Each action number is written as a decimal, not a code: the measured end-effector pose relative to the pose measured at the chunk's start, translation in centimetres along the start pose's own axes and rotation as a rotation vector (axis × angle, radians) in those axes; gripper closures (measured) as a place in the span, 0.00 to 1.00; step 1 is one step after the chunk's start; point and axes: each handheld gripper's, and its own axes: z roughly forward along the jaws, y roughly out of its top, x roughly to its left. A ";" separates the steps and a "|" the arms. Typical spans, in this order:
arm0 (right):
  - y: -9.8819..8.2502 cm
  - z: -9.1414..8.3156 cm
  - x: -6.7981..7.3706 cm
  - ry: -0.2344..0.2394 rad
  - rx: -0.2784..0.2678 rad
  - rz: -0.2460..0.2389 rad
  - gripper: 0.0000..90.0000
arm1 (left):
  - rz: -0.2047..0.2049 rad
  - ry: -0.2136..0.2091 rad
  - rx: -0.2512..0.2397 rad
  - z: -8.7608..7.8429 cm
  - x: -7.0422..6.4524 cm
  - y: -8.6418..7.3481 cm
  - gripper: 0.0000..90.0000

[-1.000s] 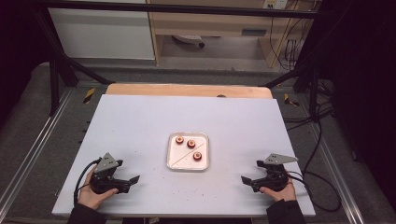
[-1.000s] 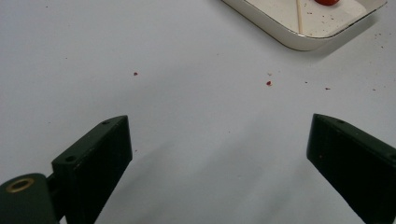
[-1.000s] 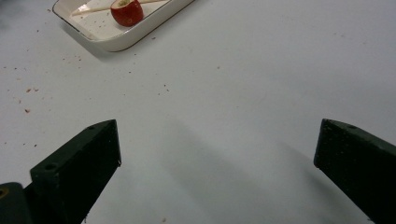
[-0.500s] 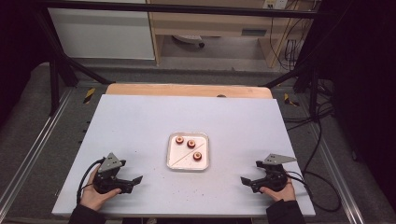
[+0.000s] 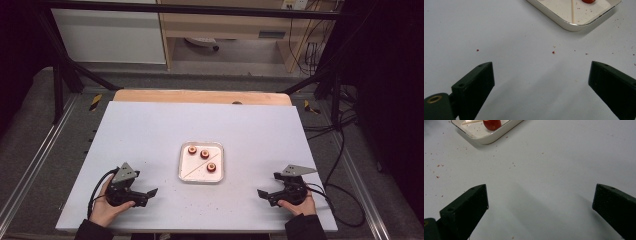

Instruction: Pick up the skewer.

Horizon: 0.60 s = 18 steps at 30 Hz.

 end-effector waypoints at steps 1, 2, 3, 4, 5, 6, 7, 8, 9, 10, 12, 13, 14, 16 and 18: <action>0.0 0.0 0.0 0.003 -0.001 0.000 0.01 | 0.001 0.000 -0.001 0.0 -0.1 0.2 0.07; 0.0 0.0 0.0 0.003 -0.001 0.000 0.01 | 0.002 0.000 -0.001 0.0 -0.1 0.3 0.07; 0.0 0.0 0.0 0.003 -0.001 -0.002 0.01 | 0.003 0.001 0.000 0.0 -0.2 0.5 0.07; 0.0 0.0 0.0 0.002 0.000 -0.003 0.01 | 0.004 0.003 -0.001 0.0 -0.3 0.7 0.07; 0.0 0.0 0.0 0.002 0.000 -0.003 0.01 | 0.004 0.002 -0.002 0.1 -0.4 0.9 0.07; 0.0 0.0 0.0 0.003 0.000 -0.003 0.01 | 0.006 0.001 -0.002 0.1 -0.5 1.0 0.07; 0.0 0.0 0.0 0.003 0.002 -0.003 0.01 | 0.011 0.000 0.000 0.1 -0.6 1.2 0.07; 0.0 0.0 0.0 0.002 0.001 -0.002 0.01 | 0.015 -0.002 0.004 0.2 -0.7 1.4 0.07; 0.0 0.0 0.0 0.002 0.001 -0.003 0.01 | 0.016 -0.001 0.004 0.2 -0.8 1.5 0.07; 0.0 0.0 0.0 0.002 0.001 -0.003 0.01 | 0.020 -0.002 0.007 0.3 -0.9 1.7 0.07; 0.0 0.1 0.0 0.002 0.001 -0.002 0.01 | 0.026 -0.006 0.010 0.4 -1.0 2.0 0.07; 0.0 0.1 0.0 0.002 0.003 -0.004 0.01 | 0.028 -0.007 0.014 0.5 -1.2 2.3 0.07; 0.0 0.1 0.0 0.001 0.003 -0.005 0.01 | 0.032 -0.006 0.015 0.6 -1.3 2.5 0.07; 0.0 0.1 0.0 0.001 0.006 -0.006 0.01 | 0.045 -0.012 0.015 1.0 -1.6 3.1 0.07; 0.0 0.1 0.0 0.000 0.006 -0.007 0.01 | 0.047 -0.012 0.017 1.1 -1.7 3.3 0.07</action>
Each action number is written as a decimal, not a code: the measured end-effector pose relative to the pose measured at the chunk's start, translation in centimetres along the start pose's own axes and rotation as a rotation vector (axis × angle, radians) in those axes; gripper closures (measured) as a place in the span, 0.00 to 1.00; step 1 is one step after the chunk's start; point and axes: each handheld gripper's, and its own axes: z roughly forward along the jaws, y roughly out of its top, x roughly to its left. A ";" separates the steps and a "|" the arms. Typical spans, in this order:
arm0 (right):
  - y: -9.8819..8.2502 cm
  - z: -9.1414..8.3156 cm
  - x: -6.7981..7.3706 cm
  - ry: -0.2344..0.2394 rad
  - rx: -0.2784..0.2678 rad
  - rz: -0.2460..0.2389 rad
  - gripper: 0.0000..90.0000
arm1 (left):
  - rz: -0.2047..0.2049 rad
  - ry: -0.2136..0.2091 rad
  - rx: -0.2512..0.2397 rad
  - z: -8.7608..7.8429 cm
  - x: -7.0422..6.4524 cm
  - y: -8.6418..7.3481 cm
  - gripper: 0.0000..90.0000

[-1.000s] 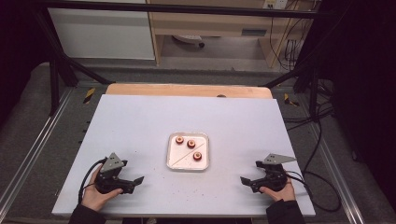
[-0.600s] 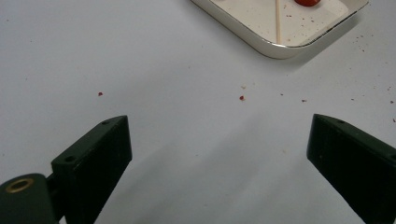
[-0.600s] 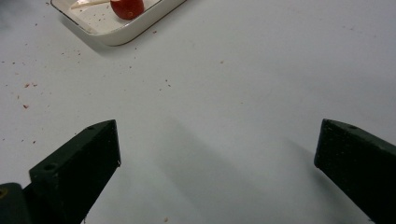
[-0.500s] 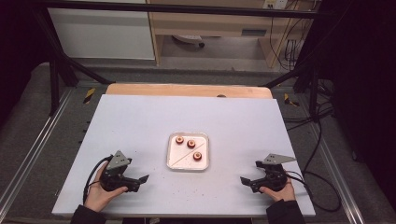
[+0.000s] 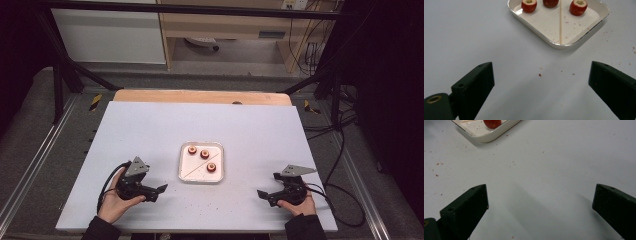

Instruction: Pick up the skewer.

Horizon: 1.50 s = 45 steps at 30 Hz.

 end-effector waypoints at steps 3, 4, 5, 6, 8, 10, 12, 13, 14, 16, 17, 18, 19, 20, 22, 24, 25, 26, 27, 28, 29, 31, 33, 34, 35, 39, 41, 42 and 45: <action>0.0 0.0 0.0 -0.002 0.002 0.001 0.01 | 0.004 0.000 0.010 0.4 -0.3 0.6 0.07; 0.0 0.0 0.0 -0.001 0.001 0.000 0.01 | 0.006 0.000 0.009 0.5 -0.4 0.8 0.07; 0.0 0.0 0.1 -0.001 0.001 0.002 0.01 | 0.007 -0.001 0.013 0.6 -0.4 1.0 0.07; 0.0 0.0 0.1 0.000 0.002 0.002 0.01 | 0.009 0.000 0.016 0.8 -0.5 1.2 0.07; 0.0 0.0 0.1 -0.002 0.006 0.001 0.01 | 0.007 0.002 0.021 1.1 -0.5 1.6 0.07; 0.0 0.0 0.1 -0.001 0.006 -0.001 0.01 | 0.007 0.001 0.026 1.4 -0.6 2.0 0.07; 0.0 0.0 0.1 -0.002 0.006 -0.001 0.01 | 0.012 -0.002 0.033 1.8 -0.8 2.5 0.07; 0.0 0.1 0.1 -0.001 0.007 -0.001 0.01 | 0.013 -0.002 0.033 2.0 -0.8 2.7 0.07; 0.0 0.0 0.1 -0.002 0.007 0.000 0.01 | 0.012 -0.003 0.034 2.2 -0.9 2.9 0.07; 0.0 0.1 0.1 -0.001 0.006 0.000 0.01 | 0.015 -0.002 0.039 2.5 -1.0 3.4 0.07; 0.0 0.0 0.1 -0.001 0.007 -0.001 0.01 | 0.020 0.000 0.042 2.7 -1.2 3.6 0.08; 0.0 0.0 0.1 -0.001 0.007 -0.001 0.01 | 0.027 0.002 0.043 3.0 -1.4 4.1 0.08; 0.0 0.0 0.1 -0.001 0.007 0.001 0.01 | 0.027 0.002 0.043 3.0 -1.4 4.1 0.08; 0.0 0.0 0.1 -0.001 0.007 0.001 0.01 | 0.026 0.003 0.042 3.1 -1.5 4.3 0.08; 0.0 0.0 0.1 0.000 0.008 0.001 0.01 | 0.027 0.006 0.046 3.5 -1.6 4.8 0.09; 0.0 0.1 0.0 0.000 0.009 -0.002 0.01 | 0.028 0.011 0.051 3.9 -1.7 5.2 0.09; 0.0 0.1 0.0 0.000 0.009 -0.002 0.01 | 0.028 0.014 0.053 4.2 -1.8 5.4 0.10; 0.0 0.1 0.0 0.000 0.008 -0.002 0.01 | 0.028 0.018 0.058 4.6 -1.9 5.8 0.10; 0.0 0.1 0.0 0.000 0.009 0.000 0.01 | 0.028 0.018 0.058 4.6 -1.9 5.8 0.11; 0.0 0.1 0.0 0.000 0.009 -0.002 0.01 | 0.021 0.010 0.055 5.1 -2.1 6.1 0.12; 0.0 0.1 0.0 0.000 0.009 -0.002 0.01 | 0.021 0.010 0.055 5.1 -2.1 6.1 0.13; 0.0 0.1 0.0 0.000 0.010 -0.002 0.01 | 0.023 0.014 0.064 5.7 -2.2 6.4 0.14; 0.0 0.1 0.1 0.001 0.011 0.001 0.01 | 0.029 0.018 0.073 6.2 -2.4 6.6 0.16; 0.0 0.1 0.1 0.000 0.013 -0.001 0.01 | 0.033 0.017 0.077 6.5 -2.6 6.7 0.18; 0.0 0.1 0.1 0.000 0.011 0.000 0.01 | 0.039 0.019 0.083 7.0 -2.8 6.9 0.19; 0.0 0.1 0.0 0.001 0.008 -0.002 0.01 | 0.044 0.023 0.095 7.8 -3.0 7.0 0.27; 0.0 0.1 0.0 0.001 0.009 -0.003 0.01 | 0.049 0.020 0.107 8.3 -3.1 7.0 0.29; 0.0 0.1 0.1 0.001 0.012 0.000 0.01 | 0.045 0.016 0.107 8.5 -3.2 7.0 0.34; 0.0 0.1 0.1 0.001 0.014 -0.001 0.01 | 0.054 0.004 0.121 9.0 -3.4 6.9 0.42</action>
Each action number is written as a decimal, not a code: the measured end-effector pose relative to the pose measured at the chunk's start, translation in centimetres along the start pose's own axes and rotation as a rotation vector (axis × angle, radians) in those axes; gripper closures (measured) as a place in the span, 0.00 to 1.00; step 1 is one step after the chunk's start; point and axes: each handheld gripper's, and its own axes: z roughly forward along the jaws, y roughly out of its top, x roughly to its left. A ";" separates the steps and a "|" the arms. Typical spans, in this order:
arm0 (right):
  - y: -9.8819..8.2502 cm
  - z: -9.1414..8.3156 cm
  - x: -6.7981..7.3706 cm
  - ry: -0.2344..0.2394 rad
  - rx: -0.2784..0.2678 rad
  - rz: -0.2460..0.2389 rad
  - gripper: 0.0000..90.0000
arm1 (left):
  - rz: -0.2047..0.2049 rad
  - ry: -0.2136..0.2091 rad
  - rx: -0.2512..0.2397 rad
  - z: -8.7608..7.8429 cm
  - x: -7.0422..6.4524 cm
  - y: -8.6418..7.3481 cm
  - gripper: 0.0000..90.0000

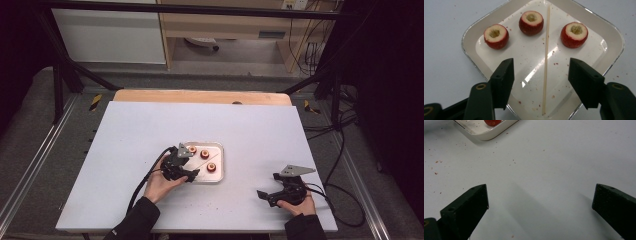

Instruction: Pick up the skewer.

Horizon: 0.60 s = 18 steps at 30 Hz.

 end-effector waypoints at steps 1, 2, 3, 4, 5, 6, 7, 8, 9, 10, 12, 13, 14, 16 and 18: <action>0.0 0.0 0.0 -0.001 -0.001 -0.001 0.01 | 0.006 -0.002 0.010 0.2 -0.1 0.0 0.45; 0.0 0.0 0.0 0.000 -0.002 -0.002 0.01 | 0.007 -0.005 0.015 0.2 -0.1 -0.1 0.48; 0.0 0.0 0.0 0.000 -0.004 0.000 0.01 | 0.002 -0.009 0.023 0.4 -0.1 -0.2 0.51; 0.0 0.0 0.0 0.000 -0.004 0.000 0.01 | 0.002 -0.009 0.023 0.4 -0.1 -0.2 0.54; 0.0 0.0 0.0 0.001 -0.005 -0.002 0.01 | 0.000 -0.012 0.026 0.4 -0.1 -0.2 0.57; 0.0 0.0 0.0 0.000 -0.004 -0.001 0.01 | 0.012 -0.014 0.027 0.5 -0.1 -0.2 0.60; 0.0 0.0 0.0 0.001 -0.004 0.000 0.01 | 0.012 -0.014 0.027 0.5 -0.1 -0.2 0.63; 0.0 0.0 0.0 0.001 -0.004 -0.001 0.01 | 0.015 -0.012 0.027 0.5 -0.2 -0.2 0.65; 0.0 0.0 0.0 0.001 -0.004 0.000 0.01 | 0.020 -0.010 0.023 0.6 -0.4 -0.2 0.67; 0.0 0.0 0.0 0.001 -0.004 0.000 0.01 | 0.020 -0.010 0.023 0.6 -0.4 -0.2 0.70; 0.0 0.0 0.0 0.002 -0.004 0.000 0.01 | 0.021 -0.014 0.036 0.8 -0.4 -0.3 0.73; 0.0 0.0 0.0 0.002 -0.004 -0.001 0.01 | 0.023 -0.014 0.040 0.9 -0.5 -0.3 0.74; 0.0 0.0 0.0 0.002 -0.004 -0.001 0.01 | 0.023 -0.014 0.040 0.9 -0.5 -0.3 0.76; 0.0 0.0 0.0 0.003 -0.001 -0.003 0.01 | 0.021 -0.017 0.036 1.0 -0.5 -0.3 0.79; 0.0 0.0 0.0 0.003 0.000 -0.001 0.02 | 0.021 -0.014 0.034 1.0 -0.5 -0.3 0.81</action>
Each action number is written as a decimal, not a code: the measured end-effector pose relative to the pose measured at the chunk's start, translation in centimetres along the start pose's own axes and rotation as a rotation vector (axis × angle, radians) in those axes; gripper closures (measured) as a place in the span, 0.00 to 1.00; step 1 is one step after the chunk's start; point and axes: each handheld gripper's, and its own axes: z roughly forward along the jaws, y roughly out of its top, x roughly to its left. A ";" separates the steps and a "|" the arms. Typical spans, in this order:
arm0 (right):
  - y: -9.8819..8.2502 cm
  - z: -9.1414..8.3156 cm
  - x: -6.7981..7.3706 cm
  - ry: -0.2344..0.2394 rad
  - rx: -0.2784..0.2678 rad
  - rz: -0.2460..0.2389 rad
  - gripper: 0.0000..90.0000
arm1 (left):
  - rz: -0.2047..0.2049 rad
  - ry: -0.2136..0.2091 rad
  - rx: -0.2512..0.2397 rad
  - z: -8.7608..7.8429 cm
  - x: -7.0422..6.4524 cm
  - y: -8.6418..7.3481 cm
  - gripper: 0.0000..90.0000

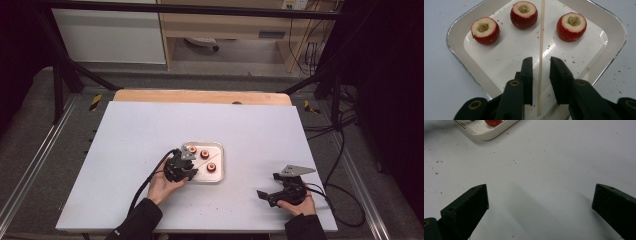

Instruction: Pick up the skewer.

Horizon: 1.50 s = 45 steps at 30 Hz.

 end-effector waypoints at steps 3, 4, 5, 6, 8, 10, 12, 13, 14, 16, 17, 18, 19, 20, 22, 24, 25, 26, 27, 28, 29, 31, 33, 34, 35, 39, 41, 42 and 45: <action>0.0 0.0 0.0 0.001 -0.001 0.000 0.02 | -0.001 0.002 -0.008 0.0 -0.1 -0.1 0.87; 0.0 0.0 0.0 0.000 0.000 -0.005 0.02 | -0.002 0.003 -0.008 0.0 -0.1 -0.1 0.88; 0.0 0.0 0.0 0.000 0.001 -0.005 0.02 | -0.004 0.003 -0.009 0.0 -0.1 -0.1 0.90; 0.0 0.1 0.0 -0.001 0.001 -0.007 0.02 | -0.004 0.005 -0.010 0.0 -0.1 -0.1 0.91; 0.0 0.1 0.0 0.001 0.001 -0.007 0.02 | -0.004 0.007 -0.010 0.0 -0.1 -0.2 0.94; 0.0 0.1 0.0 0.000 0.001 -0.008 0.02 | -0.007 0.009 -0.012 0.0 -0.1 -0.2 0.97; 0.0 0.0 0.0 0.000 0.002 -0.005 0.02 | -0.006 0.013 -0.013 0.0 -0.2 -0.2 0.97; 0.0 0.1 0.0 0.001 0.001 -0.006 0.02 | -0.005 0.015 -0.013 0.0 -0.2 -0.2 0.98; 0.0 0.1 0.0 0.001 0.001 -0.004 0.02 | -0.006 0.014 -0.019 0.0 -0.2 -0.3 0.98; 0.0 0.1 0.0 0.001 0.001 -0.005 0.02 | -0.009 0.013 -0.023 0.0 -0.2 -0.3 0.98; 0.0 0.1 0.0 0.001 0.002 -0.008 0.02 | -0.013 0.011 -0.026 0.0 -0.2 -0.4 0.98; 0.0 0.1 0.0 0.001 0.002 -0.008 0.02 | -0.015 0.008 -0.030 0.0 -0.1 -0.4 0.98; 0.0 0.1 0.0 0.001 0.001 -0.006 0.02 | -0.020 0.004 -0.032 0.0 -0.1 -0.5 0.98; 0.0 0.1 0.0 0.002 0.002 -0.005 0.02 | -0.022 0.003 -0.034 0.0 0.0 -0.5 0.98; 0.0 0.1 0.0 0.001 0.002 -0.005 0.02 | -0.022 0.006 -0.039 -0.1 0.0 -0.6 0.98; 0.0 0.1 0.0 0.001 0.002 -0.006 0.02 | -0.018 0.006 -0.043 -0.2 0.0 -0.6 0.98; 0.0 0.1 0.0 0.001 0.002 -0.006 0.02 | -0.020 0.006 -0.050 -0.3 0.0 -0.6 0.98; 0.0 0.1 0.0 0.000 0.002 -0.009 0.02 | -0.021 0.005 -0.057 -0.4 0.0 -0.6 0.98; 0.0 0.1 0.0 0.000 0.002 -0.009 0.02 | -0.021 0.004 -0.064 -0.5 0.0 -0.6 0.98; 0.0 0.1 0.0 0.001 0.002 -0.006 0.02 | -0.020 0.002 -0.071 -0.7 0.0 -0.5 0.98; 0.0 0.1 0.0 0.000 0.001 -0.007 0.02 | -0.021 0.001 -0.079 -0.8 0.0 -0.5 0.98; 0.0 0.1 0.0 0.000 0.001 -0.006 0.02 | -0.024 -0.004 -0.087 -1.0 0.0 -0.5 0.98; 0.0 0.1 0.0 -0.004 0.002 -0.012 0.02 | -0.026 -0.006 -0.093 -1.3 0.0 -0.4 0.98; 0.0 0.1 0.0 -0.004 0.002 -0.012 0.02 | -0.027 -0.008 -0.097 -1.4 0.0 -0.4 0.98; 0.1 0.1 0.0 -0.003 -0.002 -0.017 0.02 | -0.026 -0.010 -0.102 -1.6 0.0 -0.4 0.98; 0.1 0.1 0.1 -0.005 0.003 -0.016 0.02 | -0.019 -0.009 -0.115 -2.2 -0.1 -0.3 0.98; 0.1 0.1 0.1 -0.006 0.003 -0.017 0.01 | -0.017 -0.012 -0.117 -2.6 -0.1 -0.3 0.98; 0.1 0.1 0.1 -0.006 0.002 -0.020 0.01 | -0.016 -0.014 -0.117 -2.7 -0.2 -0.3 0.98; 0.2 0.2 0.3 -0.009 0.000 -0.031 0.01 | -0.012 -0.023 -0.116 -3.0 -0.3 -0.2 0.98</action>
